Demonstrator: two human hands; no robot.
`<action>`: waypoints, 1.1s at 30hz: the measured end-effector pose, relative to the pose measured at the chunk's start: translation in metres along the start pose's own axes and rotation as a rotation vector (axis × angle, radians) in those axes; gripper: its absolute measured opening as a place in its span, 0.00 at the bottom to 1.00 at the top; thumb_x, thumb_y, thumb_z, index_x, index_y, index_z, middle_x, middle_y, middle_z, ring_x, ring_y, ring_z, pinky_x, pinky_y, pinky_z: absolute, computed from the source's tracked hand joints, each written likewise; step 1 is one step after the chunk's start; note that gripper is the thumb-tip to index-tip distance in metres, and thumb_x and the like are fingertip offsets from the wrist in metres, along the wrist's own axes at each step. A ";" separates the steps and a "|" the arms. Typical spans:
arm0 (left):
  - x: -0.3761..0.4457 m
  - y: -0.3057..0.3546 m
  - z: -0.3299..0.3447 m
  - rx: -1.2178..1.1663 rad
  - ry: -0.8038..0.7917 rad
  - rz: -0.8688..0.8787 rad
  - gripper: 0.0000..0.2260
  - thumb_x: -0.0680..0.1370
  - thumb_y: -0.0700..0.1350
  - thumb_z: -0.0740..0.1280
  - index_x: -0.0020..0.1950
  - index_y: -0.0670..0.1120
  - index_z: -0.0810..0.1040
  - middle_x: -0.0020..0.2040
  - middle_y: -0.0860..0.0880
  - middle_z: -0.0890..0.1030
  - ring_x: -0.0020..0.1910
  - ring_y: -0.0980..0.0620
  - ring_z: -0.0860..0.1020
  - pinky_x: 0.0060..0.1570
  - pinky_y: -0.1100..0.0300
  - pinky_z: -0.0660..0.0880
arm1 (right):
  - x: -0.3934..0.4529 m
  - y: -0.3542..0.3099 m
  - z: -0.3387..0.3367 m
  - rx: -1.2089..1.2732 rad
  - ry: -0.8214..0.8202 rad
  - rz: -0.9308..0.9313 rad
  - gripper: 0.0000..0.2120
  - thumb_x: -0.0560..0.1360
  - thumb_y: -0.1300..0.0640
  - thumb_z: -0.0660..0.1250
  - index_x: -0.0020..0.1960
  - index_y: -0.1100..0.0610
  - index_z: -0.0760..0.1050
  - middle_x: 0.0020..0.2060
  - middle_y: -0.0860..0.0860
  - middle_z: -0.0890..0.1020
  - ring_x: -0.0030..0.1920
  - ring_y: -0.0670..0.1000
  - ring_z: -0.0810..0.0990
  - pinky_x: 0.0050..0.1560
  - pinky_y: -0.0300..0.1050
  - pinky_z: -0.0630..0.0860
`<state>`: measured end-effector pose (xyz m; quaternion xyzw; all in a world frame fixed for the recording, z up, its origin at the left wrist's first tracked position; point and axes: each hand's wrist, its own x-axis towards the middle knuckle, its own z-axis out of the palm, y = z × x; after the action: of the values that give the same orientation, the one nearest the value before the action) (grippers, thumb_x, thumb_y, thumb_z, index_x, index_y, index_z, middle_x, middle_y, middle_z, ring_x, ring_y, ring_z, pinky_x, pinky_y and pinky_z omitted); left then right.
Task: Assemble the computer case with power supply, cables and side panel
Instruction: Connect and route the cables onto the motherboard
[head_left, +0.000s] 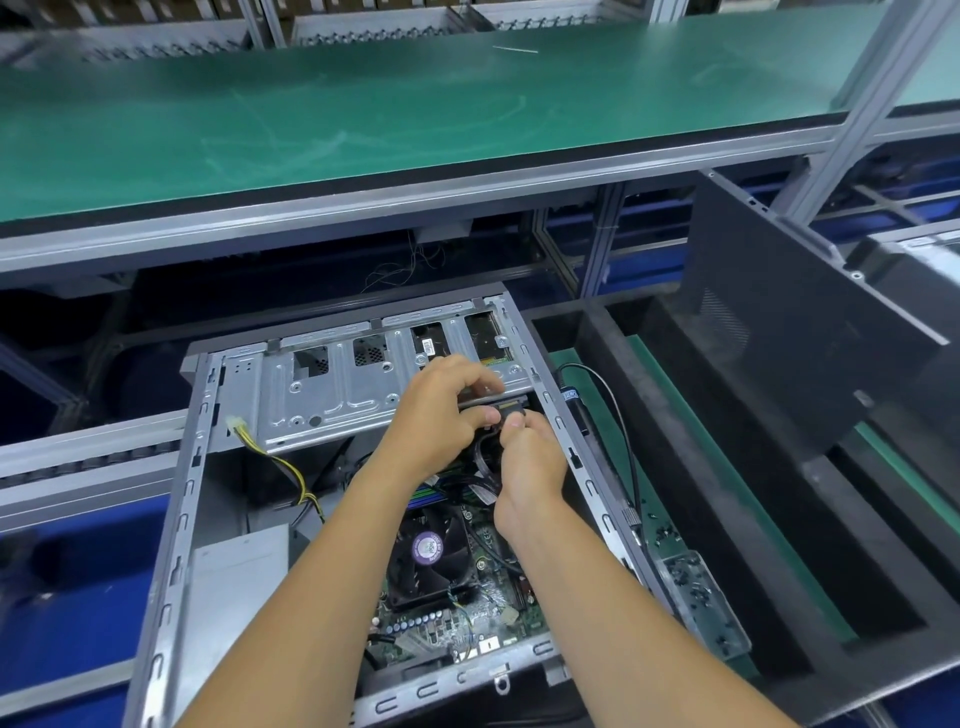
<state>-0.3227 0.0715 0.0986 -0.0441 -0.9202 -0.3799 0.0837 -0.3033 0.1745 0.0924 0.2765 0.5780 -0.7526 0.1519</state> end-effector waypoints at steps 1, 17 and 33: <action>0.000 0.001 0.000 -0.008 -0.001 -0.007 0.09 0.72 0.40 0.74 0.50 0.50 0.81 0.45 0.56 0.77 0.48 0.54 0.74 0.48 0.62 0.69 | -0.001 0.000 0.000 0.006 0.006 0.000 0.11 0.84 0.59 0.58 0.45 0.54 0.75 0.46 0.50 0.76 0.45 0.49 0.72 0.43 0.42 0.68; 0.000 -0.001 -0.004 -0.019 -0.010 -0.034 0.11 0.72 0.34 0.72 0.48 0.49 0.83 0.43 0.57 0.79 0.46 0.59 0.75 0.45 0.75 0.66 | 0.002 -0.001 -0.002 0.069 -0.018 0.105 0.10 0.84 0.56 0.58 0.45 0.55 0.72 0.30 0.47 0.65 0.30 0.46 0.61 0.48 0.49 0.77; -0.002 0.000 -0.003 -0.027 0.012 -0.027 0.09 0.73 0.35 0.72 0.49 0.48 0.84 0.45 0.57 0.80 0.47 0.62 0.75 0.46 0.78 0.66 | 0.013 0.006 -0.003 0.114 0.014 0.068 0.11 0.83 0.56 0.62 0.64 0.56 0.75 0.41 0.48 0.73 0.39 0.46 0.69 0.48 0.44 0.70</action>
<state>-0.3202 0.0700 0.1003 -0.0305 -0.9149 -0.3938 0.0837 -0.3093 0.1767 0.0796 0.3095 0.5255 -0.7768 0.1572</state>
